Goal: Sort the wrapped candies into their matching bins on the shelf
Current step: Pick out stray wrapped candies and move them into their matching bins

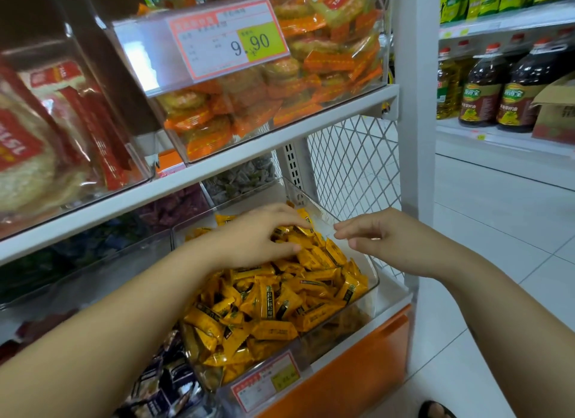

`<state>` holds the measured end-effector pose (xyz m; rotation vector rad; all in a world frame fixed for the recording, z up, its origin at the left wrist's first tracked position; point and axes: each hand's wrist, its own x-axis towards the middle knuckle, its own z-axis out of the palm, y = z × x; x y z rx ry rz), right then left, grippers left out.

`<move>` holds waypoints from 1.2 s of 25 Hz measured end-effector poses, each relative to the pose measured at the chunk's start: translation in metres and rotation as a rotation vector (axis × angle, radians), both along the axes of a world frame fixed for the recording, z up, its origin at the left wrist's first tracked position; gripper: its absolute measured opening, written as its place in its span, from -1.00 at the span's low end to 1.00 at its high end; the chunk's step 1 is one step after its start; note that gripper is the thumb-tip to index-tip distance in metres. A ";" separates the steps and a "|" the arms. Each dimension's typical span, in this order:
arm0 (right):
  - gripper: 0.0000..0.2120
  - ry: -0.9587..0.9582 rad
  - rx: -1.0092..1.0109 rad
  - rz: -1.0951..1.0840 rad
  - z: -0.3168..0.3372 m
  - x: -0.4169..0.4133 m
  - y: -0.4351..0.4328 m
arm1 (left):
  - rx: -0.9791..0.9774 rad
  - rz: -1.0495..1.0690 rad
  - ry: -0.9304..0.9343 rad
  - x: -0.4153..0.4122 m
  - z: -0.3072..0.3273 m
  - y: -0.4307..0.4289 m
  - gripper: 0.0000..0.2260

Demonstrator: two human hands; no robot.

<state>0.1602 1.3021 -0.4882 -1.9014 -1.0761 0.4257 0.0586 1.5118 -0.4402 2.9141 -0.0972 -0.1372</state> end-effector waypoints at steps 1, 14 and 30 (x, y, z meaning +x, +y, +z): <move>-0.78 -0.005 -0.005 0.002 0.001 -0.001 -0.001 | -0.061 -0.080 -0.017 -0.008 0.001 -0.016 -0.66; -0.80 0.006 -0.033 -0.041 0.005 -0.008 -0.019 | 0.014 -0.269 0.113 -0.008 -0.047 -0.052 -0.67; -0.80 0.021 -0.045 -0.019 0.003 -0.008 -0.022 | 0.208 -0.089 0.192 0.009 -0.046 -0.013 -0.59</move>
